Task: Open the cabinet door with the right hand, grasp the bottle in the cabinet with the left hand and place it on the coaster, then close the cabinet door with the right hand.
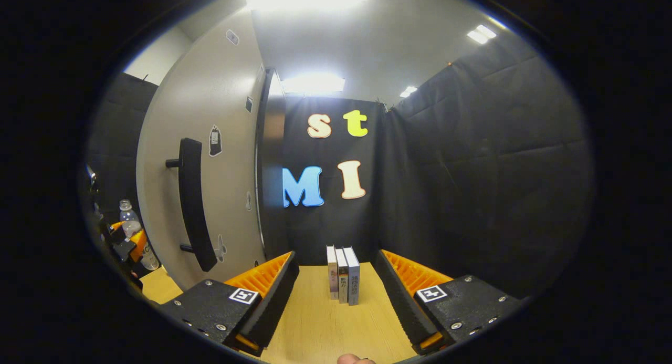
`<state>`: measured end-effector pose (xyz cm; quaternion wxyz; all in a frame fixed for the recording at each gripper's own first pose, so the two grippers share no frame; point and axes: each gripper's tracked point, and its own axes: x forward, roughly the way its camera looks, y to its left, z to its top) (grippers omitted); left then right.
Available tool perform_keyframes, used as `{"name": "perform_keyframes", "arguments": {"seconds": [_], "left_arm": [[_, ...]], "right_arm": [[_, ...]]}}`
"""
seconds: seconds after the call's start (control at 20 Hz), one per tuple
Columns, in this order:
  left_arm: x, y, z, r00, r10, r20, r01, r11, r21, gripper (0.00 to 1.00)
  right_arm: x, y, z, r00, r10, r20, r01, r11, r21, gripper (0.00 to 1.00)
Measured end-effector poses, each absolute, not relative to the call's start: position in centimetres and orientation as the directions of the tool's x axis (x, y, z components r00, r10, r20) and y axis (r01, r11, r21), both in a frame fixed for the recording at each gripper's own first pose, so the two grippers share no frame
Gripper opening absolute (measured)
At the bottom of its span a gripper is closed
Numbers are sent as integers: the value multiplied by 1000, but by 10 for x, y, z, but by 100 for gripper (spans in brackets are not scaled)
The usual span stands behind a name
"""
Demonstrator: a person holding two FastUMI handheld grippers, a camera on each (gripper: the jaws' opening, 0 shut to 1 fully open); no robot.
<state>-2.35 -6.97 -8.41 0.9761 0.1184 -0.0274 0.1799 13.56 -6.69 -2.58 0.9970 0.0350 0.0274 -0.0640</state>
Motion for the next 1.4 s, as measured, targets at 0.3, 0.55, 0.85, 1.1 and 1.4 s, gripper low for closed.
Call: {"name": "perform_keyframes", "arguments": {"seconds": [0.3, 0.55, 0.85, 1.1, 1.4], "left_arm": [[-81, -52, -184, 902, 421, 92, -431, 885, 178, 74], [-86, -33, -296, 879, 473, 53, -474, 861, 184, 78], [-70, -1, -350, 840, 542, 14, -536, 828, 166, 77], [-70, 0, -361, 843, 538, 2, -535, 837, 114, 77], [-64, 3, -362, 834, 552, 2, -551, 831, 84, 79]], "right_arm": [[138, -57, -25, 995, -89, 38, 92, 991, -92, 94], [139, -44, -81, 991, -69, -115, 56, 991, -120, 95], [143, -37, -94, 982, -54, -179, 20, 982, -190, 95], [139, -17, -102, 979, -1, -202, -41, 978, -204, 95], [147, -1, -105, 977, 43, -207, -89, 972, -219, 95]]}}
